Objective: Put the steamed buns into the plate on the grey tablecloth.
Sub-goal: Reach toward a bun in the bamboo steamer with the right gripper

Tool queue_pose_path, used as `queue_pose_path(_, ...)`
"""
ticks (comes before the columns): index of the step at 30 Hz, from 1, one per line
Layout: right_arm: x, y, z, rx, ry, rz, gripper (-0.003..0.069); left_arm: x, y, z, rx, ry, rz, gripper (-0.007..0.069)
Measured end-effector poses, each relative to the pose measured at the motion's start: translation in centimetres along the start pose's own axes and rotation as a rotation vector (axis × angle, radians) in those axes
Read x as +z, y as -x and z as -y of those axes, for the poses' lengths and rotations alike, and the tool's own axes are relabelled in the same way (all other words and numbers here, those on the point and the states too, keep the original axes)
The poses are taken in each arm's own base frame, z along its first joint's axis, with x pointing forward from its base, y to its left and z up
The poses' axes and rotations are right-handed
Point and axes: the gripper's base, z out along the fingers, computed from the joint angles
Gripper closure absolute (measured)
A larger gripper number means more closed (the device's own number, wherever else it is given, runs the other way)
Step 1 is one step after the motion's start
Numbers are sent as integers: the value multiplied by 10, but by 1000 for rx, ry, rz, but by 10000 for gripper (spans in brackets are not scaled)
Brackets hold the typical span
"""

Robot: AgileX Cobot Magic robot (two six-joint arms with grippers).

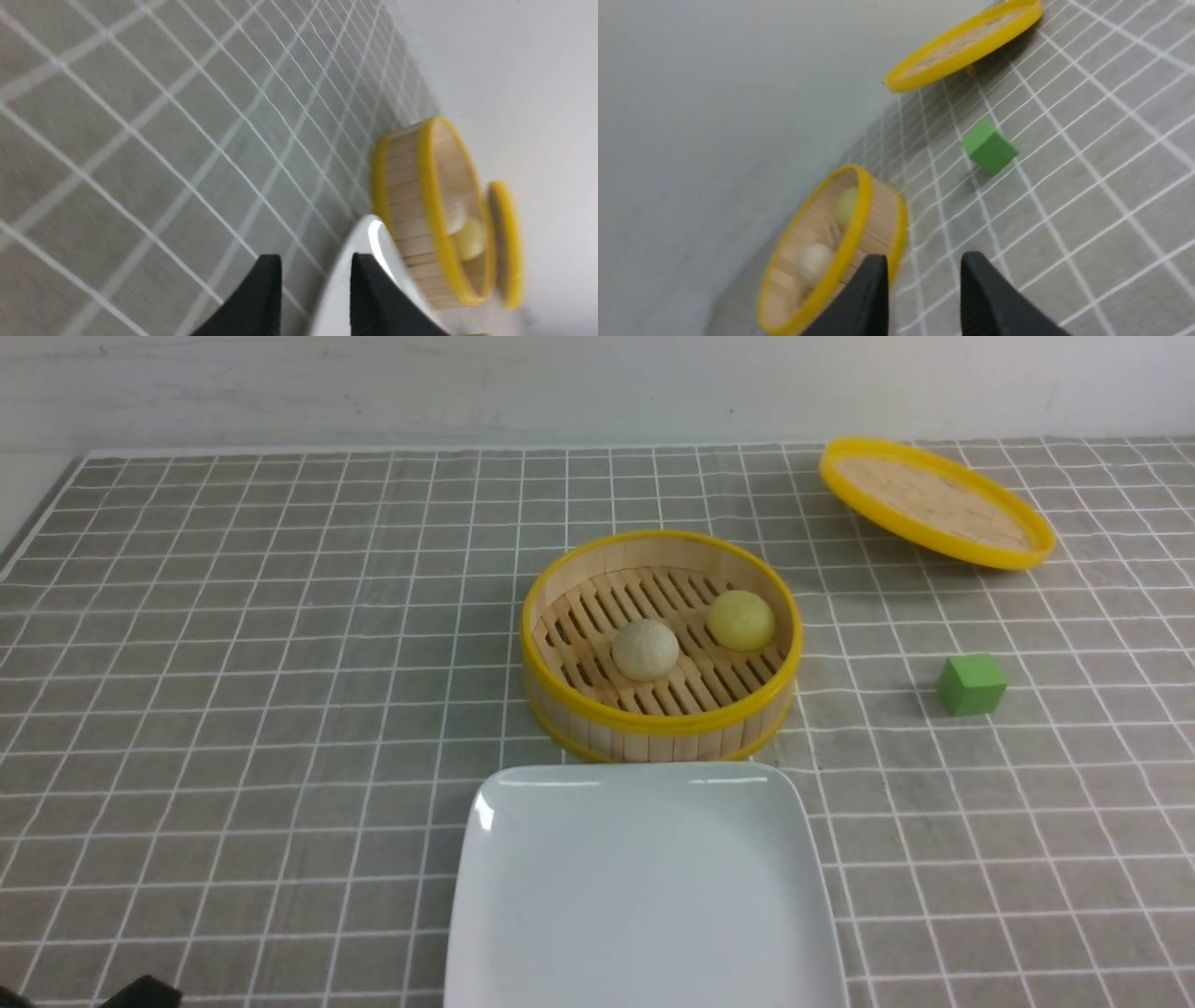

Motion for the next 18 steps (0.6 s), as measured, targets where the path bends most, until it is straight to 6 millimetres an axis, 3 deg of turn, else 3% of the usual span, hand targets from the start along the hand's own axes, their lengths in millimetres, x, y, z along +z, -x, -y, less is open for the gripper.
queue_pose_path(3, 0, 0, -1, 113, 8, 3, 418, 0, -2, 2, -166, -25, -22, 384)
queue_pose_path(12, -1, 6, -7, 102, 35, 34, 447, -2, 3, 9, -155, -66, 11, 407)
queue_pose_path(16, -9, 34, -37, -88, 50, 78, 539, -22, 14, 50, 38, -164, 32, 471)
queue_pose_path(17, -9, 47, -48, -217, -18, 53, 596, -33, 20, 73, 149, -190, 39, 526)
queue_pose_path(18, -9, 49, -50, -235, -19, 56, 603, -35, 21, 77, 162, -194, 43, 532)
